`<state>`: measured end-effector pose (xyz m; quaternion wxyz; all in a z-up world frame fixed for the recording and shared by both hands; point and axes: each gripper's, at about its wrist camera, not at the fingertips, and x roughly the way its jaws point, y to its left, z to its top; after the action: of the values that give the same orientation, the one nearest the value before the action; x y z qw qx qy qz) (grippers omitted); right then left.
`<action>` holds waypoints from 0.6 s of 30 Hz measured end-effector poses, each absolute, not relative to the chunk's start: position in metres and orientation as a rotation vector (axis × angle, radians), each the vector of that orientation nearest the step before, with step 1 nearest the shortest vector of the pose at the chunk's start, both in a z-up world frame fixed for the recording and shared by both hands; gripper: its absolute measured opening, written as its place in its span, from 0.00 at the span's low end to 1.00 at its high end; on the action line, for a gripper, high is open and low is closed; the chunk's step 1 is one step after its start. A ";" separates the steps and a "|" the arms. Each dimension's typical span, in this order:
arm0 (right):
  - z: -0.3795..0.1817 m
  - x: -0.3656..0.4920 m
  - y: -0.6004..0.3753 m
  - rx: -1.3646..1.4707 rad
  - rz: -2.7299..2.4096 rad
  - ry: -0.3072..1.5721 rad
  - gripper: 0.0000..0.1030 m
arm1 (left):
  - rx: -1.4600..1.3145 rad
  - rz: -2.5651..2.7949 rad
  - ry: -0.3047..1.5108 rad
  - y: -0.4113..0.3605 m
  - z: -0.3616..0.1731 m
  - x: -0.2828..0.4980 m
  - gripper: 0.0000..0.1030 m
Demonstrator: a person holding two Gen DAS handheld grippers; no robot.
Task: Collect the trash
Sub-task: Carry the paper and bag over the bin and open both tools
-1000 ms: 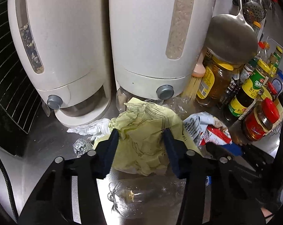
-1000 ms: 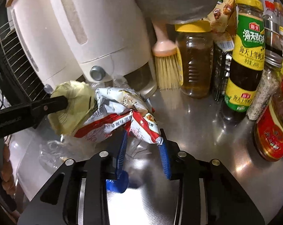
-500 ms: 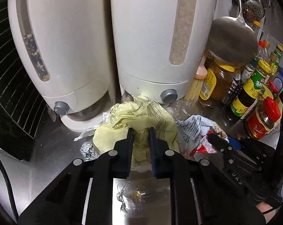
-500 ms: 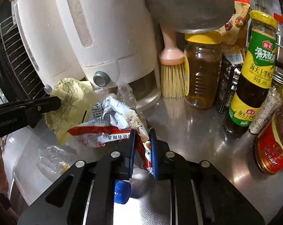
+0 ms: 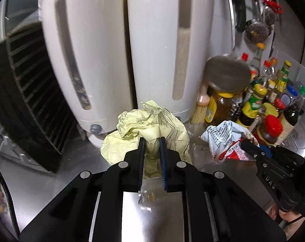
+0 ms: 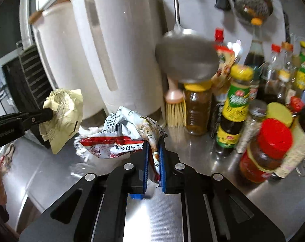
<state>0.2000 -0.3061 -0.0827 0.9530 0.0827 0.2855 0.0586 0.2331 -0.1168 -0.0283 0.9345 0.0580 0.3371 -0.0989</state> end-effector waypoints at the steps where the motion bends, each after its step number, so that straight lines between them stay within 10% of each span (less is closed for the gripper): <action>1: -0.079 0.194 -0.305 0.166 0.119 0.573 0.10 | 0.120 -0.200 0.679 -0.116 -0.022 0.224 0.12; 18: -0.040 0.016 -0.278 0.110 0.136 0.500 0.10 | 0.079 -0.274 0.585 -0.087 -0.006 0.041 0.13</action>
<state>0.0165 -0.2783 -0.0396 0.9652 0.0543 0.2470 0.0671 0.0407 -0.0873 -0.0063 0.9475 0.0386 0.2875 -0.1347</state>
